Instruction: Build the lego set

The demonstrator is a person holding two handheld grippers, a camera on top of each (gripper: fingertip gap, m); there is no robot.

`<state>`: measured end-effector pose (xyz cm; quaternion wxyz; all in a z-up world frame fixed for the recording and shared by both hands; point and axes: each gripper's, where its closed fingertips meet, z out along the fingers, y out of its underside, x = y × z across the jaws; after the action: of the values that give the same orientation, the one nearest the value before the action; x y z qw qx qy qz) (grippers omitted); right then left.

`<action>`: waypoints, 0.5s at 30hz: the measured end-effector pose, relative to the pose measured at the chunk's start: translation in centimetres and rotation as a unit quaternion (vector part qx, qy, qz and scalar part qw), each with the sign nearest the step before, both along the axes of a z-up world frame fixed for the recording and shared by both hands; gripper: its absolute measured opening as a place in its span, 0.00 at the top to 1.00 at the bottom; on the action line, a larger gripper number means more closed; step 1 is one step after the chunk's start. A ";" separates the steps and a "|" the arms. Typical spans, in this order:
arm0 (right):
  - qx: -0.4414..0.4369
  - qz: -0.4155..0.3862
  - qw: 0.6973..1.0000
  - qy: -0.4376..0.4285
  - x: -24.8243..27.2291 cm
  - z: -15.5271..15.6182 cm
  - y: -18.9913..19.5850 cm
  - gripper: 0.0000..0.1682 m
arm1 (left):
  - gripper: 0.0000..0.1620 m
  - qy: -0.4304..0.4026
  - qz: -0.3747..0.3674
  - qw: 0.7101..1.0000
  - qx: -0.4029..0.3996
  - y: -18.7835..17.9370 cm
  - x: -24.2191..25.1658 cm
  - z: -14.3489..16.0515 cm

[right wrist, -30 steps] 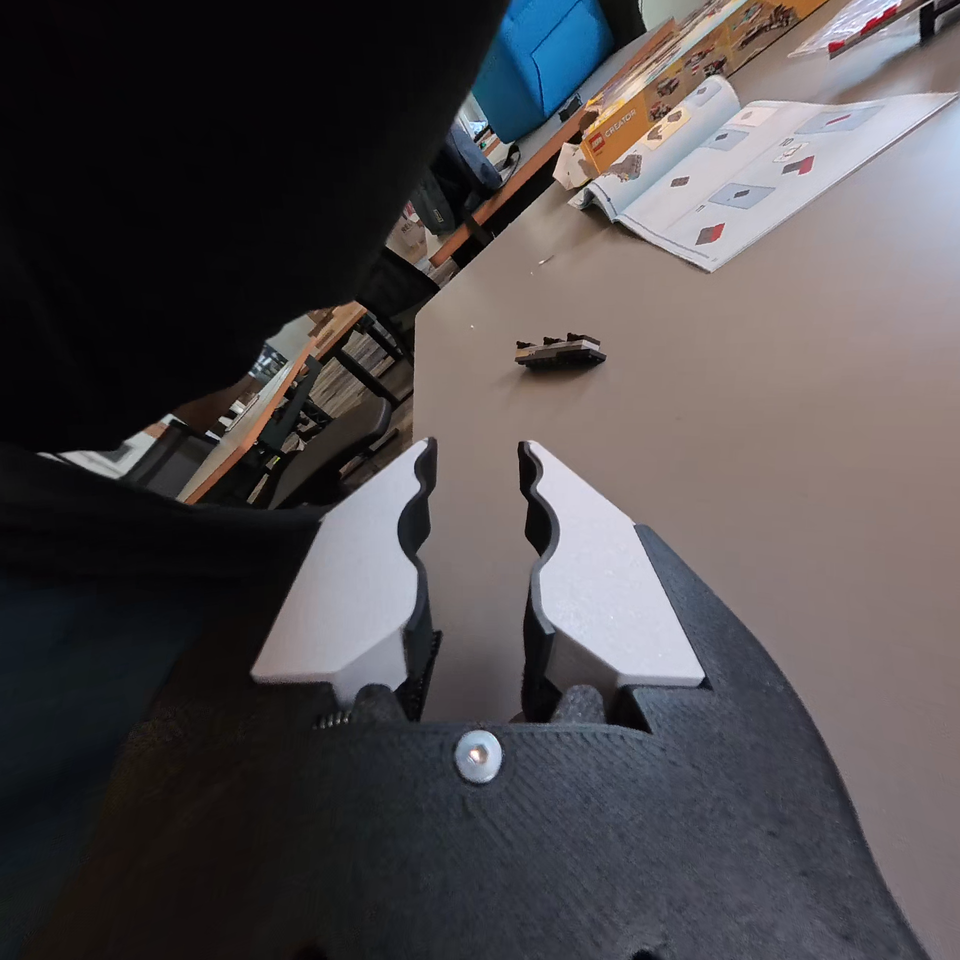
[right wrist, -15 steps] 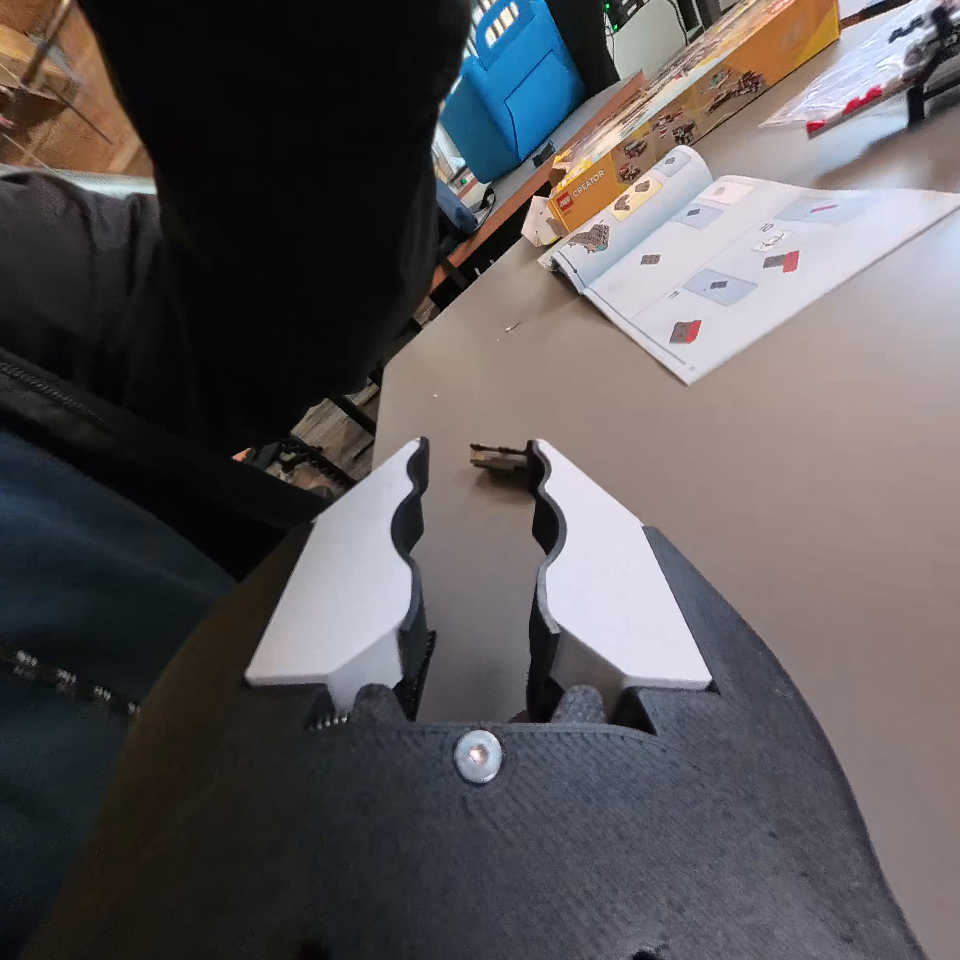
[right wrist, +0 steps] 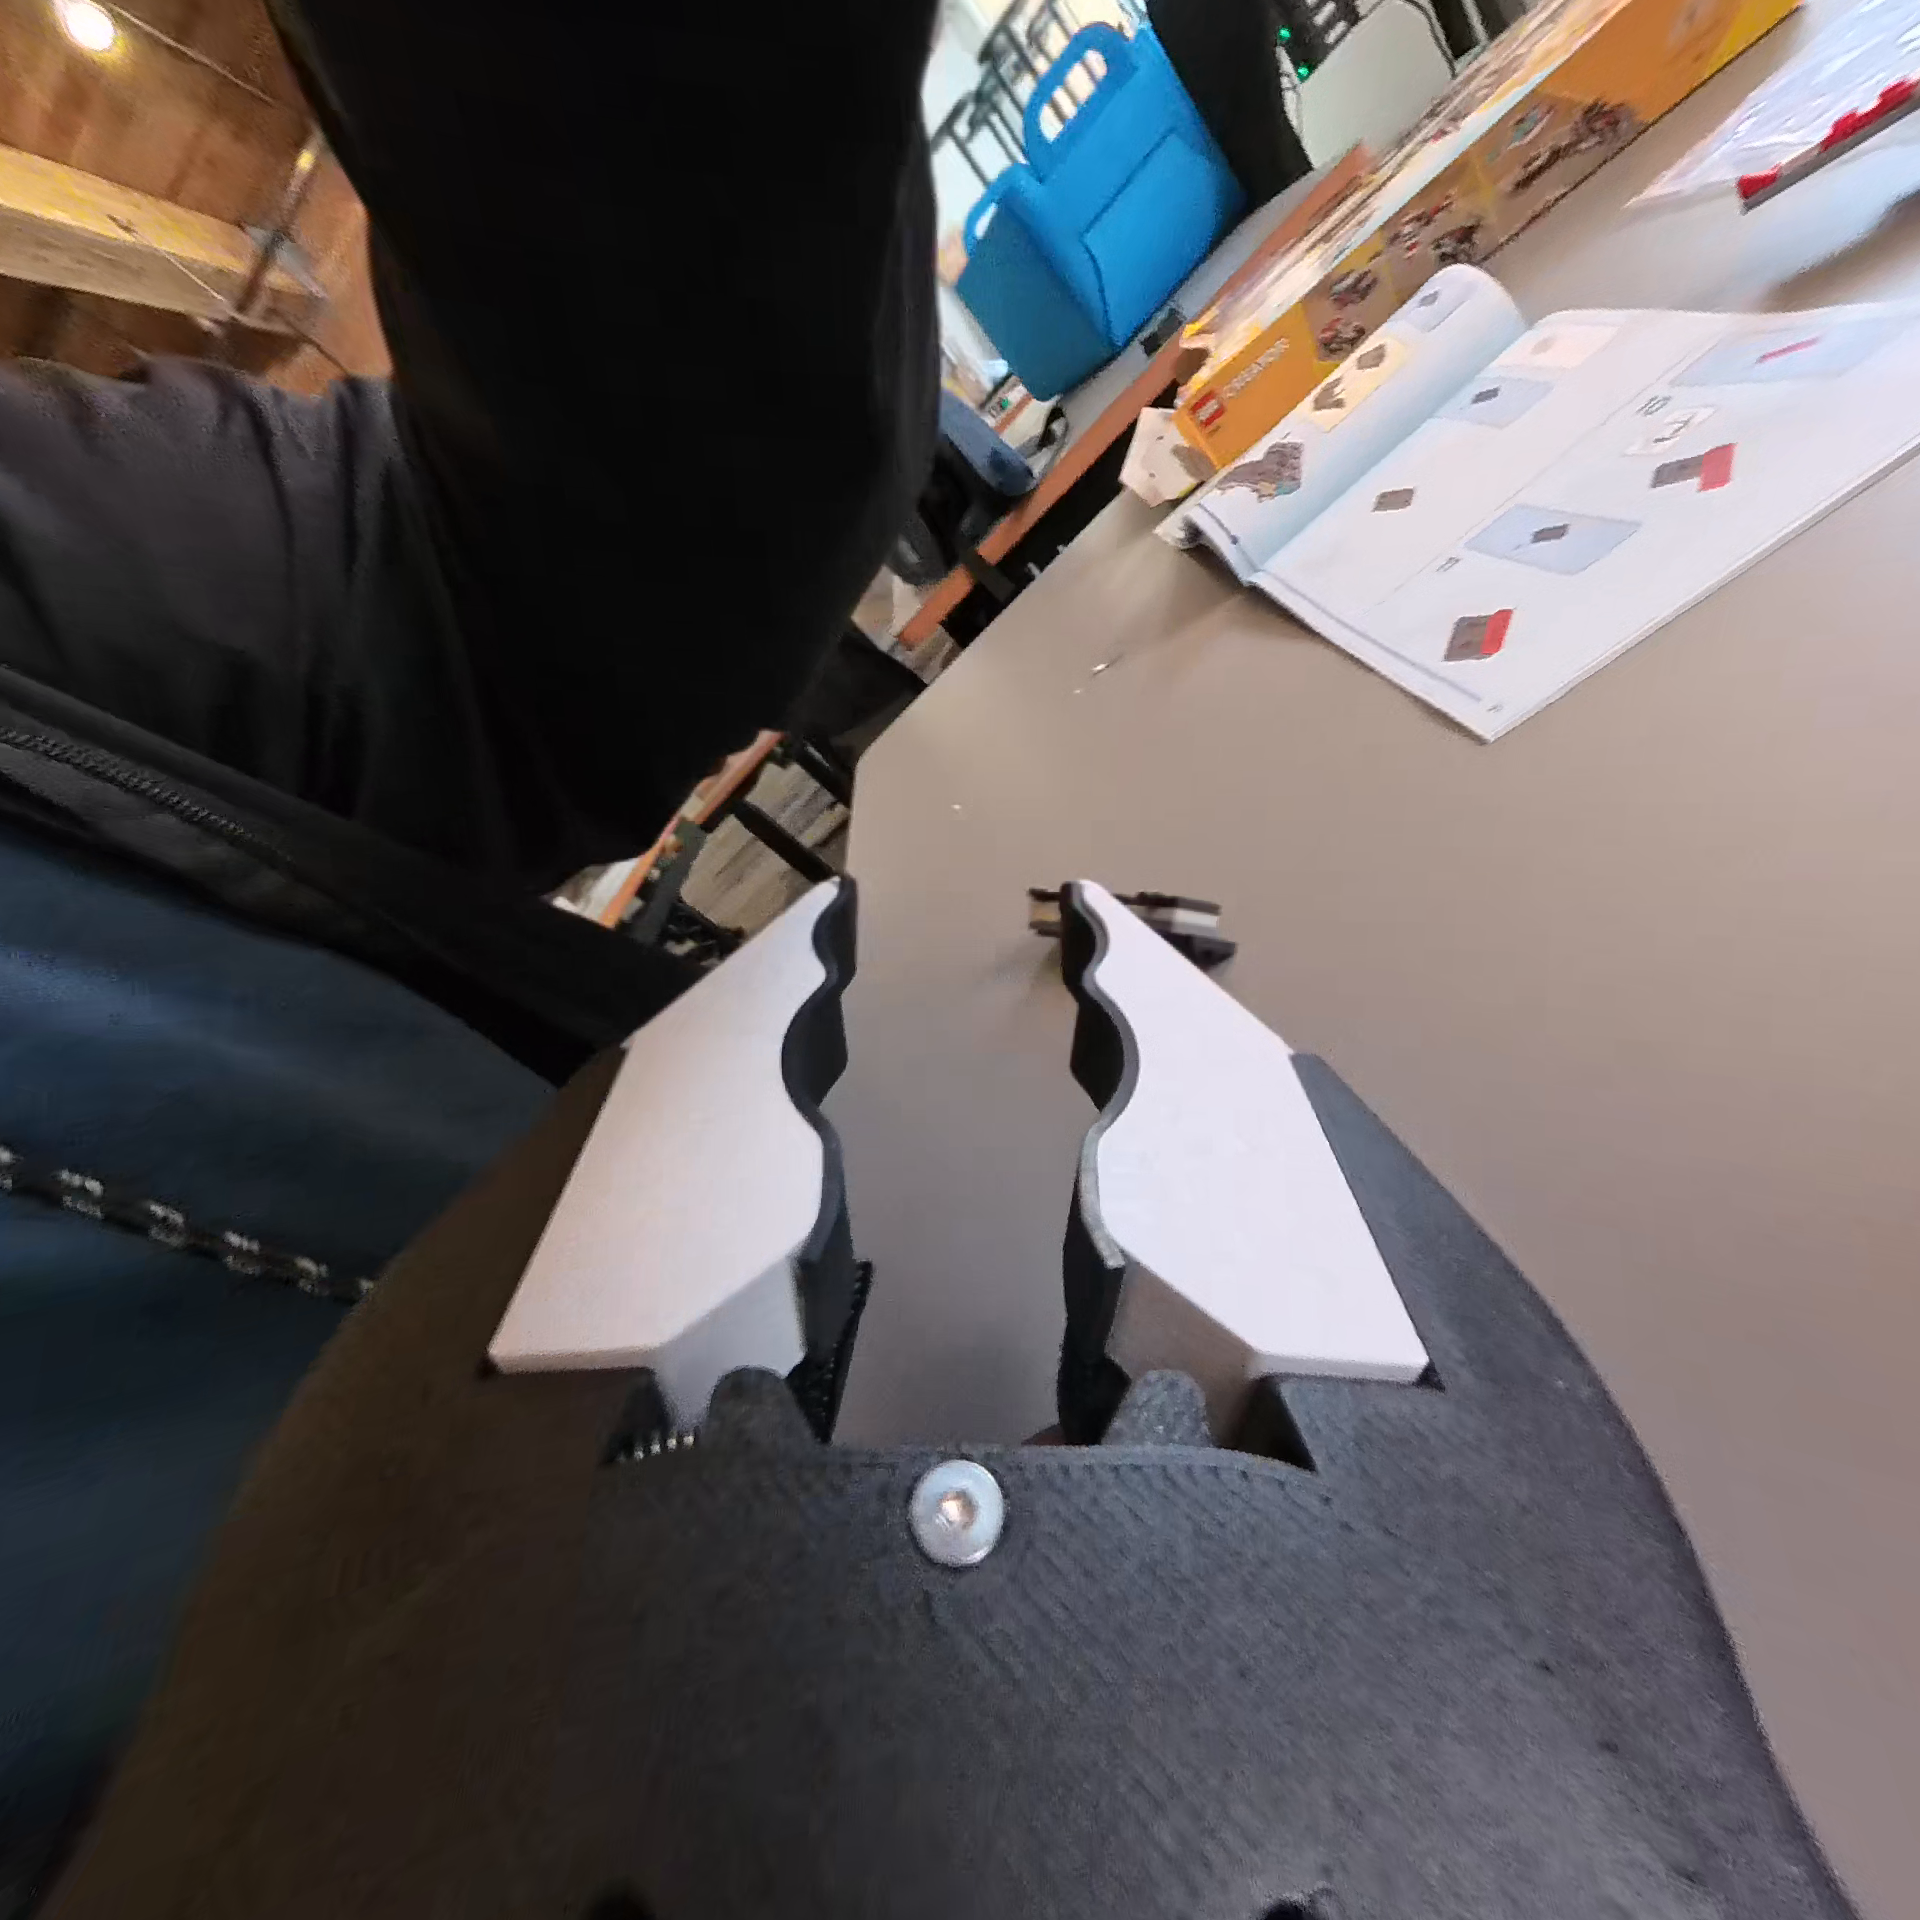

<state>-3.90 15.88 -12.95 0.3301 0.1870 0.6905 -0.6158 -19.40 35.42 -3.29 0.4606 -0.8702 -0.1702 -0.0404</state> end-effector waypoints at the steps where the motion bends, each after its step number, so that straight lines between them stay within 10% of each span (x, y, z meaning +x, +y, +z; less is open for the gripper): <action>1: -0.008 0.002 1.000 -0.003 0.3 0.2 0.4 0.77 | 0.73 0.005 -0.004 1.000 -0.011 1.1 -0.1 0.2; 15: -0.084 0.012 0.996 -0.031 1.2 2.5 10.9 0.77 | 0.72 0.149 -0.100 0.923 -0.339 18.1 -6.0 -6.6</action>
<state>-2.71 26.76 -10.47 0.3731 0.1692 0.6280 -0.6617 -25.37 53.55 -9.87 0.1514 -0.9828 -0.0149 0.1044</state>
